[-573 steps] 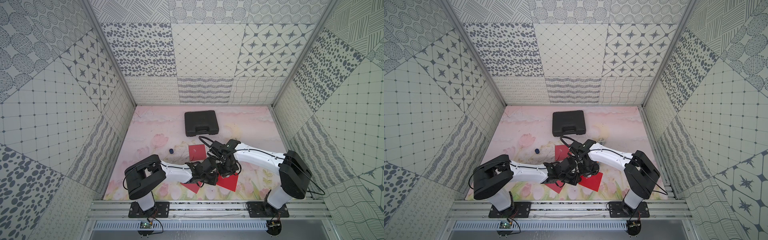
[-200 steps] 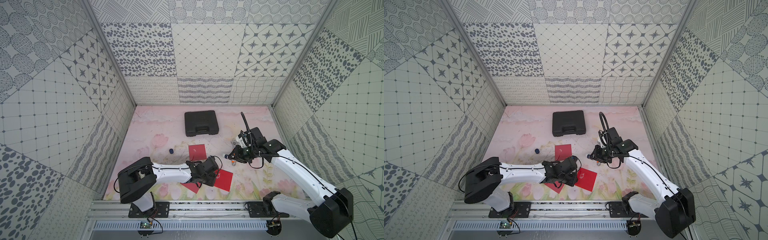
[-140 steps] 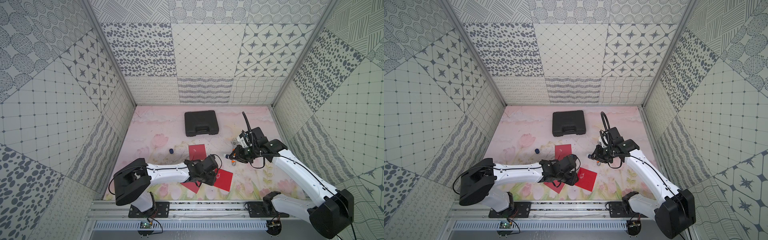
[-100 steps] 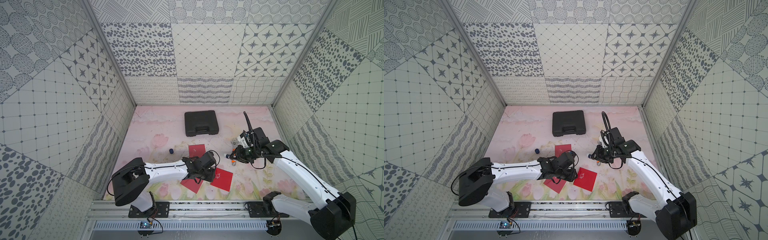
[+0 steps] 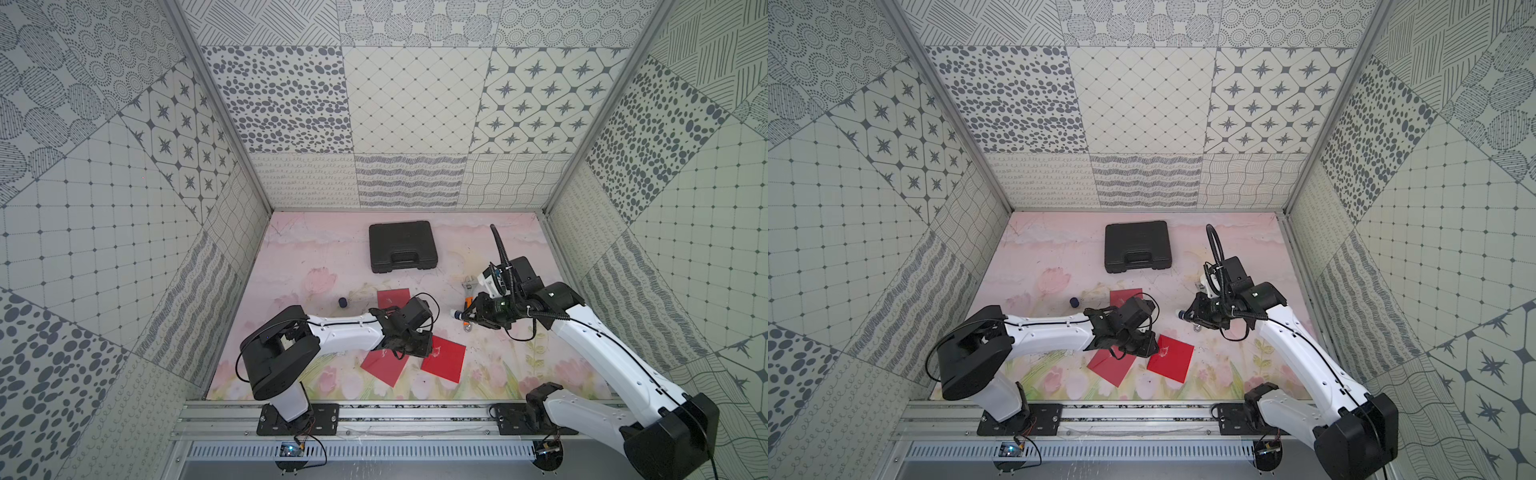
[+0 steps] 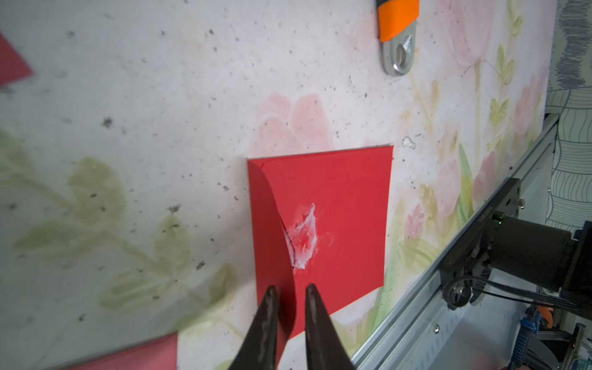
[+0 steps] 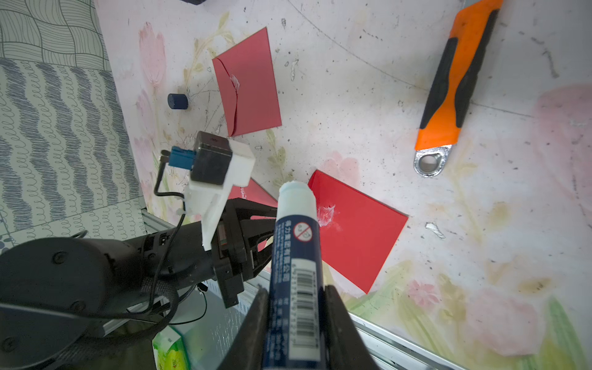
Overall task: Seal the envelope with a glue stick
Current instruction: Seal the envelope at the center of the board.
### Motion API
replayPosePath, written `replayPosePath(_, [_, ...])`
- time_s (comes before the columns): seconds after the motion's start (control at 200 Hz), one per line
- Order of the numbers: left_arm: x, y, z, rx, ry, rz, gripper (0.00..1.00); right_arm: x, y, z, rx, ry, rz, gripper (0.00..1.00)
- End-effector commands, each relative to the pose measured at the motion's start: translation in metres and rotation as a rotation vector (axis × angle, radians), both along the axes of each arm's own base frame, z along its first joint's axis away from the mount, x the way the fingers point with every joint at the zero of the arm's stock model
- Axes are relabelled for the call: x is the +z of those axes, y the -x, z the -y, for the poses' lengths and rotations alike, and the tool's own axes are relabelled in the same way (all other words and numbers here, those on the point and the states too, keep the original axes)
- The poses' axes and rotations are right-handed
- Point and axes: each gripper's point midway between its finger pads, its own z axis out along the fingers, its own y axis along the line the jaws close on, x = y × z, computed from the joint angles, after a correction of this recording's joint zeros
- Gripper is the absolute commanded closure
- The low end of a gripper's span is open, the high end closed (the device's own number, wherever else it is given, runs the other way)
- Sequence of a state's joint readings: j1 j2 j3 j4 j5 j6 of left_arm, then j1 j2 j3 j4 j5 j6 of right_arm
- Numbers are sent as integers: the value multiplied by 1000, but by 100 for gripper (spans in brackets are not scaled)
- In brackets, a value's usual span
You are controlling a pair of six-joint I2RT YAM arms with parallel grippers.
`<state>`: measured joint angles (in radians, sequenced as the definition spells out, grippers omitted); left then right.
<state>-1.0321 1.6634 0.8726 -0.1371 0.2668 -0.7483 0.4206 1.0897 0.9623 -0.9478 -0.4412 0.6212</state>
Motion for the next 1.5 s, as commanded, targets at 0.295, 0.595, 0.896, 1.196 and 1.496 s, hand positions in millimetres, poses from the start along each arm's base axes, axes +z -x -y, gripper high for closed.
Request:
replayPosePath(0.295, [-16, 5, 23, -30, 99, -63, 64, 6, 3, 1, -2, -14, 10, 100])
replayPosePath(0.595, [-35, 5, 12, -21, 6, -59, 70, 3, 5, 3, 3, 2, 3, 100])
replayPosePath(0.896, [-56, 16, -15, -151, -341, 46, 88, 4, 3, 18, -6, 96, 34, 100])
replayPosePath(1.196, [-60, 25, -37, -230, -532, 90, 89, 5, 1, 21, 2, 121, 49, 100])
replayPosePath(1.496, [-71, 34, -54, -304, -709, 112, 87, -6, -13, 79, -163, 233, 49, 100])
